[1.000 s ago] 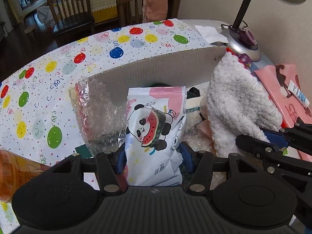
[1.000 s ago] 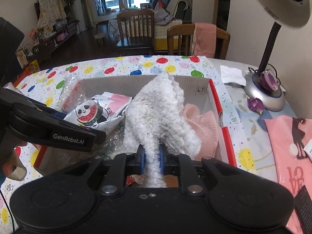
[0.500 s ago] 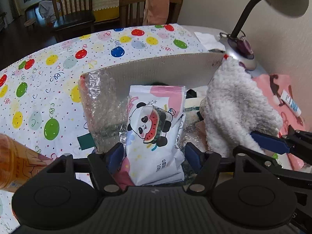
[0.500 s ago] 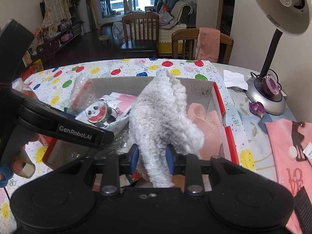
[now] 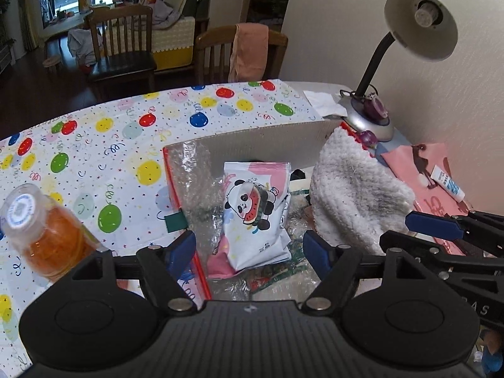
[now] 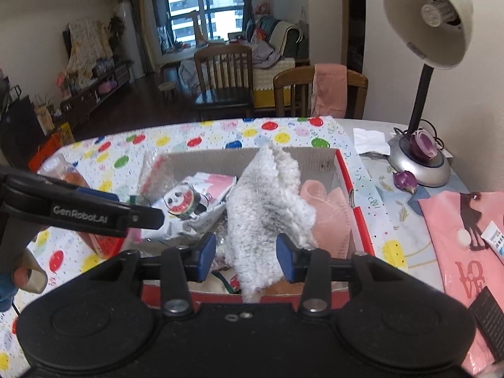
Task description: Organize soft objects
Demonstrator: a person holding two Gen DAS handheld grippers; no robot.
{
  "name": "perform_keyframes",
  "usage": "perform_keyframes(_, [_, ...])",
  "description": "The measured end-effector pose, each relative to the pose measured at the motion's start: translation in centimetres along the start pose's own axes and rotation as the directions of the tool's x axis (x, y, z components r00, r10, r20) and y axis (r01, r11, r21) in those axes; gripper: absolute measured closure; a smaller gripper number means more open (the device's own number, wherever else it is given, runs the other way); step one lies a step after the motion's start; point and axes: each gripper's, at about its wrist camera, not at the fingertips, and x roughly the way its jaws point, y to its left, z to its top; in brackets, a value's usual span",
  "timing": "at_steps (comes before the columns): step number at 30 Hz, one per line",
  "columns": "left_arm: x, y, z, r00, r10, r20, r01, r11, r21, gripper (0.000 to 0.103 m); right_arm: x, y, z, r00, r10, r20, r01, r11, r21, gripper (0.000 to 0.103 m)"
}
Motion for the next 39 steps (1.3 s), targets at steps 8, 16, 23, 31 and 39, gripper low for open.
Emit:
perform_keyframes(8, [-4.8,1.4,-1.3,0.997,-0.028,0.079,0.026,0.999,0.024,0.028,-3.3,1.8,-0.2,0.997,0.002,0.077,-0.005,0.999,0.034,0.056])
perform_keyframes(16, [-9.5,3.5,-3.4,0.988,-0.048,0.147,0.042,0.998,0.045,0.028,-6.9,5.2,-0.8,0.987,-0.001,0.159,-0.008,0.998,0.058,0.055])
perform_keyframes(23, [-12.6,5.6,-5.4,0.985,-0.035,0.168,0.03,0.999,0.032,0.028,-9.4,7.9,-1.7,0.976,-0.023,0.215,0.002,0.995,0.096,0.053])
perform_keyframes(31, [-16.1,6.9,-7.4,0.974,-0.043,0.222,0.031,0.998,0.057,0.02,-11.5,10.7,-3.3,0.963,-0.054,0.265,0.024,0.993,0.119,0.039])
perform_keyframes(39, [-18.0,7.6,-8.6,0.965,-0.068,0.254,0.047,0.995,0.087,0.005,-12.9,12.8,-4.9,0.956,-0.067,0.286,0.026,0.989,0.144,0.022])
